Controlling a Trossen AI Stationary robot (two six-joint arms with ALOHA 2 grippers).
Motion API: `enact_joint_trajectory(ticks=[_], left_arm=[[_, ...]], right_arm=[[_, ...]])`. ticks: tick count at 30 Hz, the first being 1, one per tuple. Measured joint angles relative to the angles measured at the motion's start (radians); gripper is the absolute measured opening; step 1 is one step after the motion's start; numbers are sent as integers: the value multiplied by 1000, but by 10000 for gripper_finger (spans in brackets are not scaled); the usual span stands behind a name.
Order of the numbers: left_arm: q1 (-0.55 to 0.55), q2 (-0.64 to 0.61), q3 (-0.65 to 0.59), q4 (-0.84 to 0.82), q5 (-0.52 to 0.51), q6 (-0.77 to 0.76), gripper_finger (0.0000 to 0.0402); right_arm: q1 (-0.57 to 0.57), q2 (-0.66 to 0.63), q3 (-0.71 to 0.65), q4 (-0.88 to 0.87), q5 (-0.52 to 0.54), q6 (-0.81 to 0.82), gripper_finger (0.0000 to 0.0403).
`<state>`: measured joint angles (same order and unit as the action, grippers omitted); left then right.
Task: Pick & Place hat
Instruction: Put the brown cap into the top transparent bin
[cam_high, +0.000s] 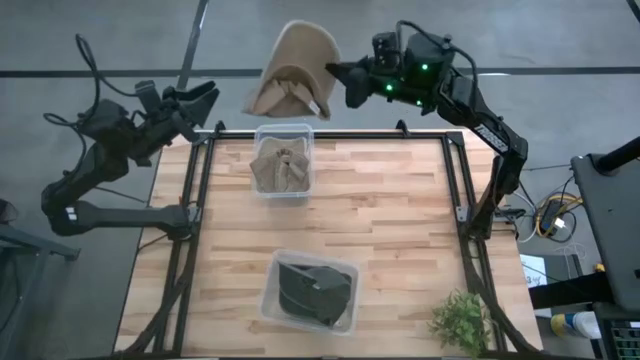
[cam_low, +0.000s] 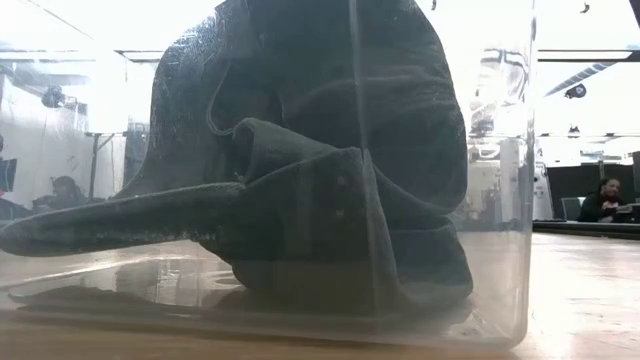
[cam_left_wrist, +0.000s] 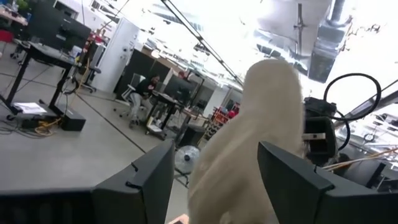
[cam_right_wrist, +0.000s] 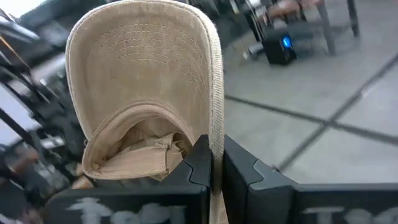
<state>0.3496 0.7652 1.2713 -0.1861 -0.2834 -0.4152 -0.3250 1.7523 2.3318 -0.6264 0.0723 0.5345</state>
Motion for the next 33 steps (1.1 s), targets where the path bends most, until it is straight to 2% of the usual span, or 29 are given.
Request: enact_joint_trajectory(ticks=[9,17,33], left_arm=[[0,-20,0,-1,-2,-1,222],[0,-27,0,22,0,-10,222],[0,-38,0,53,1,-11,222]], right_arm=[[-14,-1,0,212,-9,-50,10],[-80,19,-2,199,-110,59,11],[-183,159,-4,122,-344,287,11]])
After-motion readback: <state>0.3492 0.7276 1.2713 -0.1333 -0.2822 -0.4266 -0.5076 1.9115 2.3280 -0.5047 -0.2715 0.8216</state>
